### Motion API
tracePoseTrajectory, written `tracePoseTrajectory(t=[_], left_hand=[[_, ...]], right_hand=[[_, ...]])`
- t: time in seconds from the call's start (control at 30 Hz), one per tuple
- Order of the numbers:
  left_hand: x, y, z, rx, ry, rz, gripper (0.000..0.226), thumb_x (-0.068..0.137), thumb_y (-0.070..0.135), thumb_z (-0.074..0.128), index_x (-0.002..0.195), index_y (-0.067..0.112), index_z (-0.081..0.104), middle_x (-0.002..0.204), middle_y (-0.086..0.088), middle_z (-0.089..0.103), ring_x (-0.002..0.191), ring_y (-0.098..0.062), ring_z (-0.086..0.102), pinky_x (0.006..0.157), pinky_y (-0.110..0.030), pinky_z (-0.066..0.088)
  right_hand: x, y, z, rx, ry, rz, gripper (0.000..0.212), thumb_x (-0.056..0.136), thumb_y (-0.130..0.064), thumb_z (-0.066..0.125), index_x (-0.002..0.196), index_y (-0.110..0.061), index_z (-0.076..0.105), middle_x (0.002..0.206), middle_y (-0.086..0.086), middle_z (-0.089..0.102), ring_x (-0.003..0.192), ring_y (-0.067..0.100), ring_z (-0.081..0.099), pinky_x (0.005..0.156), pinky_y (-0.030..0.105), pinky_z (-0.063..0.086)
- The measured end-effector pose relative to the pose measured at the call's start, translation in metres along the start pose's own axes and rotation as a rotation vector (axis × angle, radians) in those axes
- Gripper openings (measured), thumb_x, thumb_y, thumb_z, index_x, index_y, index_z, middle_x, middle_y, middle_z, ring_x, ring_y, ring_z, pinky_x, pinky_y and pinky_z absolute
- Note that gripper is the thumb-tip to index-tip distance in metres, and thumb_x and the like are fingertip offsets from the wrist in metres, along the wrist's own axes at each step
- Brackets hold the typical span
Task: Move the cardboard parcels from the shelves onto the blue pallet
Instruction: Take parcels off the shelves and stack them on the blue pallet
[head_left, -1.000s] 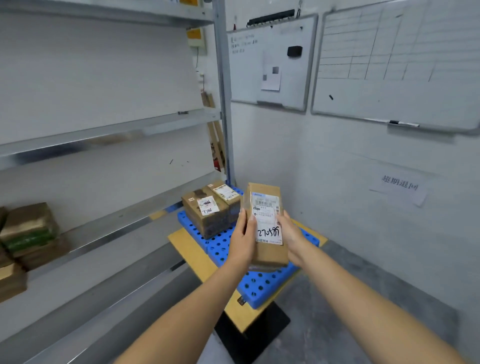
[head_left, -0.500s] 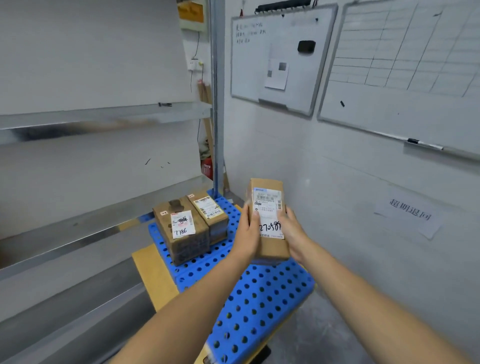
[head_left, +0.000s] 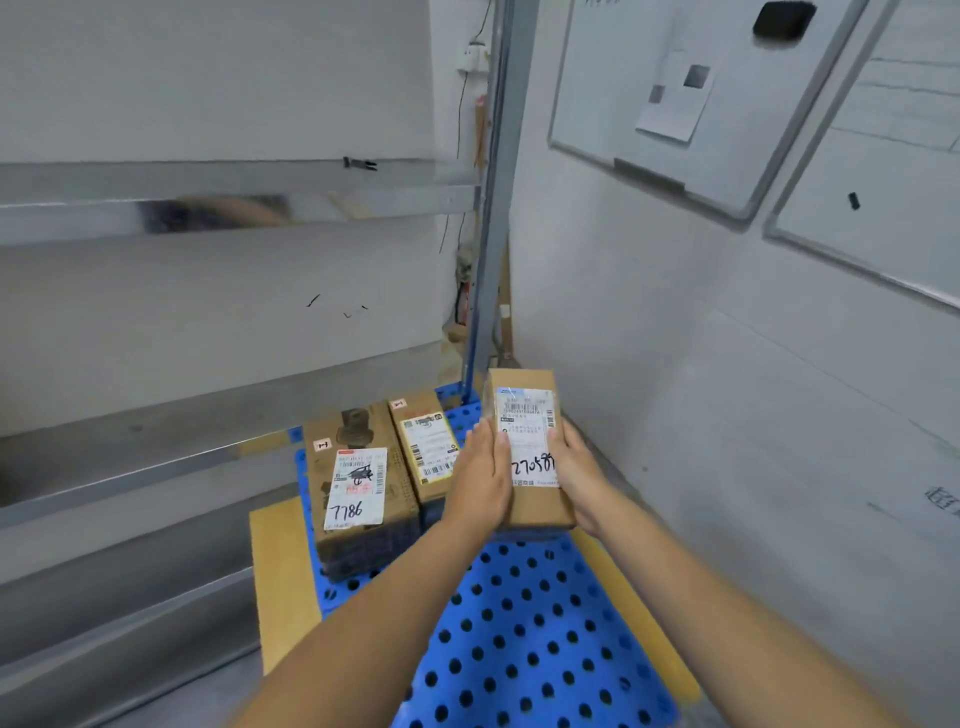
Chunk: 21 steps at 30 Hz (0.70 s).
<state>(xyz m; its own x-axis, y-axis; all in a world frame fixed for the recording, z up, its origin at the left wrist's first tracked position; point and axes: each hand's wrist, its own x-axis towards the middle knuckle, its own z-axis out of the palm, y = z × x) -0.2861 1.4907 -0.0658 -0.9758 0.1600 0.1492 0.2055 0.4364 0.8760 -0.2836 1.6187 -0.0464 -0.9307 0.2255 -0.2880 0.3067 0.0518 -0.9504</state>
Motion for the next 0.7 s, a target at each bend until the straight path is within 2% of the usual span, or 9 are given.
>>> tracePoseTrajectory(t=[0.07,0.17,0.33,0.4,0.47,0.5,0.6,0.63,0.7], left_hand=[[0.017,-0.008,0.004,0.129,0.021,-0.001,0.04,0.107,0.036,0.022,0.127,0.017,0.05,0.115,0.0,0.055,0.109,-0.018,0.051,0.099,-0.042,0.043],[0.046,-0.018,0.011,0.266,0.042,-0.069,0.047,0.107,0.036,0.018,0.131,0.009,0.048,0.123,-0.006,0.053,0.118,-0.023,0.048,0.105,-0.042,0.038],[0.083,-0.039,0.027,0.37,0.039,-0.29,0.057,0.107,0.036,0.013,0.15,0.005,0.031,0.157,-0.015,0.031,0.148,-0.026,0.022,0.122,-0.042,0.018],[0.093,-0.049,0.034,0.408,0.038,-0.379,0.058,0.107,0.036,0.012,0.156,0.005,0.019,0.164,-0.013,0.016,0.153,-0.023,0.007,0.125,-0.039,0.006],[0.103,-0.06,0.039,0.454,0.066,-0.415,0.058,0.107,0.035,0.011,0.156,0.005,0.018,0.165,-0.011,0.013,0.153,-0.021,0.003,0.125,-0.038,0.003],[0.109,-0.064,0.041,0.474,0.083,-0.419,0.057,0.107,0.035,0.011,0.155,0.005,0.02,0.165,-0.011,0.013,0.153,-0.02,0.003,0.126,-0.038,0.004],[0.118,-0.074,0.048,0.547,0.089,-0.466,0.059,0.106,0.036,0.009,0.157,0.006,0.013,0.166,-0.01,0.005,0.153,-0.019,-0.003,0.125,-0.037,0.001],[0.119,-0.077,0.05,0.588,0.084,-0.483,0.059,0.106,0.036,0.008,0.157,0.006,0.009,0.166,-0.01,0.001,0.153,-0.019,-0.005,0.125,-0.036,0.0],[0.12,-0.083,0.052,0.646,0.085,-0.492,0.059,0.106,0.036,0.006,0.157,0.005,0.003,0.166,-0.01,-0.004,0.153,-0.017,-0.009,0.125,-0.034,-0.003]], right_hand=[[0.022,0.0,0.002,-0.03,-0.025,0.0,0.04,0.106,-0.029,0.031,0.145,-0.029,0.039,0.115,-0.006,0.064,0.094,0.005,0.066,0.06,0.014,0.053],[0.059,-0.004,0.003,-0.063,-0.072,-0.001,0.04,0.106,-0.027,0.03,0.146,-0.029,0.038,0.118,-0.004,0.063,0.09,0.001,0.064,0.057,0.011,0.051],[0.116,0.002,0.009,-0.094,-0.177,0.045,0.039,0.106,-0.027,0.029,0.144,-0.03,0.038,0.127,0.004,0.062,0.1,0.016,0.067,0.074,0.029,0.057],[0.133,0.009,0.014,-0.095,-0.22,0.085,0.04,0.106,-0.027,0.028,0.145,-0.031,0.037,0.13,0.005,0.061,0.105,0.019,0.066,0.084,0.037,0.058],[0.151,0.013,0.018,-0.068,-0.247,0.118,0.042,0.106,-0.027,0.027,0.148,-0.029,0.034,0.134,0.006,0.059,0.111,0.022,0.063,0.093,0.043,0.054],[0.159,0.016,0.02,-0.065,-0.259,0.128,0.043,0.107,-0.027,0.026,0.149,-0.028,0.032,0.134,0.004,0.058,0.11,0.021,0.063,0.092,0.041,0.055],[0.176,0.021,0.024,-0.078,-0.304,0.151,0.042,0.107,-0.029,0.023,0.148,-0.028,0.033,0.127,-0.001,0.059,0.091,0.009,0.064,0.061,0.018,0.055],[0.181,0.023,0.026,-0.082,-0.324,0.156,0.043,0.107,-0.03,0.022,0.149,-0.027,0.032,0.13,0.0,0.059,0.091,0.007,0.062,0.06,0.015,0.051],[0.19,0.029,0.029,-0.095,-0.361,0.168,0.046,0.107,-0.033,0.02,0.152,-0.027,0.028,0.141,0.001,0.053,0.097,0.009,0.058,0.069,0.017,0.048]])
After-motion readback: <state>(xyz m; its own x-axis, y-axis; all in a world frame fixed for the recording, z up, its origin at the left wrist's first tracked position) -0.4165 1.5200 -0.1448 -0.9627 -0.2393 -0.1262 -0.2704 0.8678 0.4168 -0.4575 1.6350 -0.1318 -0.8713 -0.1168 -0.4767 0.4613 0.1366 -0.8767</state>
